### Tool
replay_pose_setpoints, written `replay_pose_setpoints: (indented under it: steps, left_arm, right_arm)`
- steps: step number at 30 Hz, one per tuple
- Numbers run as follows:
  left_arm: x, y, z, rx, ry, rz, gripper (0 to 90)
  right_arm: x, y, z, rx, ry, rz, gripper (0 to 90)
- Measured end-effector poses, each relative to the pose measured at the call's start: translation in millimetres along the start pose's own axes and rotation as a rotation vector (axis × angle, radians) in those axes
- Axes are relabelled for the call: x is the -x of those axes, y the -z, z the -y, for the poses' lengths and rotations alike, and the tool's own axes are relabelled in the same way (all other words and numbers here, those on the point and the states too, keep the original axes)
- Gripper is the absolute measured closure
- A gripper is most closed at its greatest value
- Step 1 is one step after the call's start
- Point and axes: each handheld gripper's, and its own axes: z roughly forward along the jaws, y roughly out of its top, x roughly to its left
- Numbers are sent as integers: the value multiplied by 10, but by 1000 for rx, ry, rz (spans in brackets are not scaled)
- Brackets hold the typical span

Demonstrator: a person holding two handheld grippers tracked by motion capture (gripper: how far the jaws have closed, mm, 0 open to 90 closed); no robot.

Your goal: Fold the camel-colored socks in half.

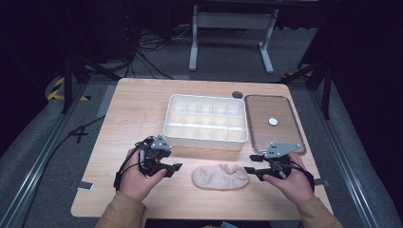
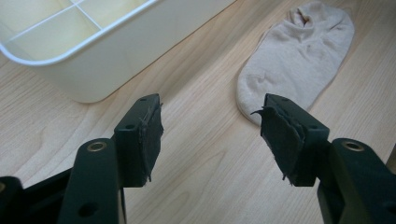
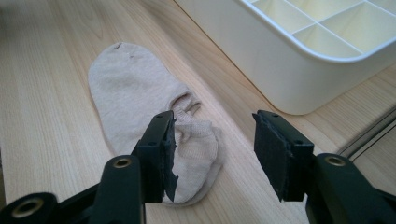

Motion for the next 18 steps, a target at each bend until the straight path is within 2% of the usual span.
replay_pose_setpoints:
  steps: [4, 11, 13, 18]
  left_arm:
    - [18, -7, 0, 3, 2, -1, 392]
    - [58, -21, -26, 0, -21, 9, 393]
    - [76, -19, -33, 6, -16, 15, 394]
    - [111, -33, -73, 19, -35, 40, 404]
  right_arm:
    - [-12, -9, -4, -3, 2, -6, 491]
    - [-54, -22, -25, -1, 10, -13, 501]
    - [-60, -25, -31, 2, 16, -13, 510]
    - [-101, -31, -27, -3, 15, -24, 538]
